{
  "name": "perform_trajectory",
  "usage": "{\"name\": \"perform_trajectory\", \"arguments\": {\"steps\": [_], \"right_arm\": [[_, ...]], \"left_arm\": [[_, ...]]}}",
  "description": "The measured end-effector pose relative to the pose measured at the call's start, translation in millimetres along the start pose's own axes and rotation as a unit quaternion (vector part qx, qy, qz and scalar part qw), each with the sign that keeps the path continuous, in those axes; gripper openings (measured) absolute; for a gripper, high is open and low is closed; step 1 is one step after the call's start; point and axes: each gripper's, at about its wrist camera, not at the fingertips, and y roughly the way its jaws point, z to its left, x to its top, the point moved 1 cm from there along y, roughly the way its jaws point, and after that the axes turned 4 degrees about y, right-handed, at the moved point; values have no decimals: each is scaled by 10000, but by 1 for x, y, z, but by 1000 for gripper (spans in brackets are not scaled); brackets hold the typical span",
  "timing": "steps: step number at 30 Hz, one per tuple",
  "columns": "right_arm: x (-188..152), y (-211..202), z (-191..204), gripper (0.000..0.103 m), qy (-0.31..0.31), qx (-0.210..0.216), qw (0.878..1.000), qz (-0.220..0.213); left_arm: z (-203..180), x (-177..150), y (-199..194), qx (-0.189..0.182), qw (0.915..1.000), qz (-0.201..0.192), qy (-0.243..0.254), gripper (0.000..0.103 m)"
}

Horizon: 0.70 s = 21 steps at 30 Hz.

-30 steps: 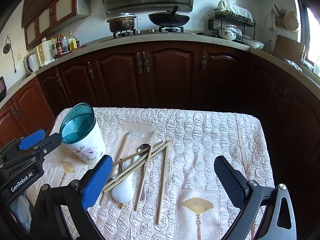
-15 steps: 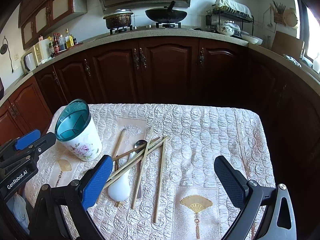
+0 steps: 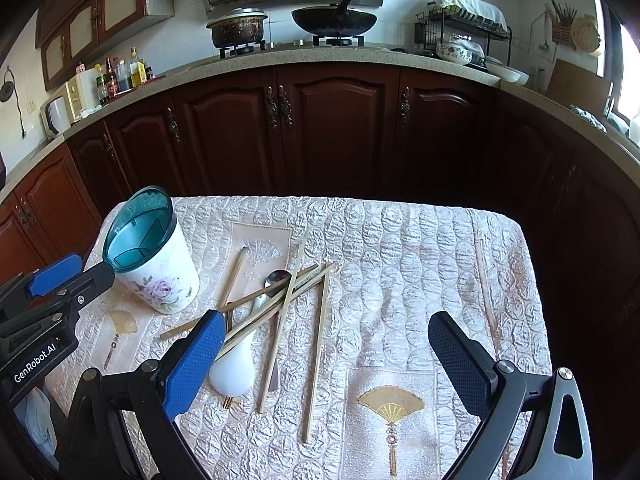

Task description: Organize utensils

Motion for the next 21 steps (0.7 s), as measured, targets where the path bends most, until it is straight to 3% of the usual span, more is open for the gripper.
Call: {"name": "perform_trajectory", "arguments": {"steps": [16,21], "right_arm": [[-9,36,-22,101,61,-11,9990,433],[-13,61,-30,94,177,160,9970,740]], "left_arm": [[-9,6,23,-333,9986,253,316,53],[-15,8,34,-296,9977,355,500,53]]}}
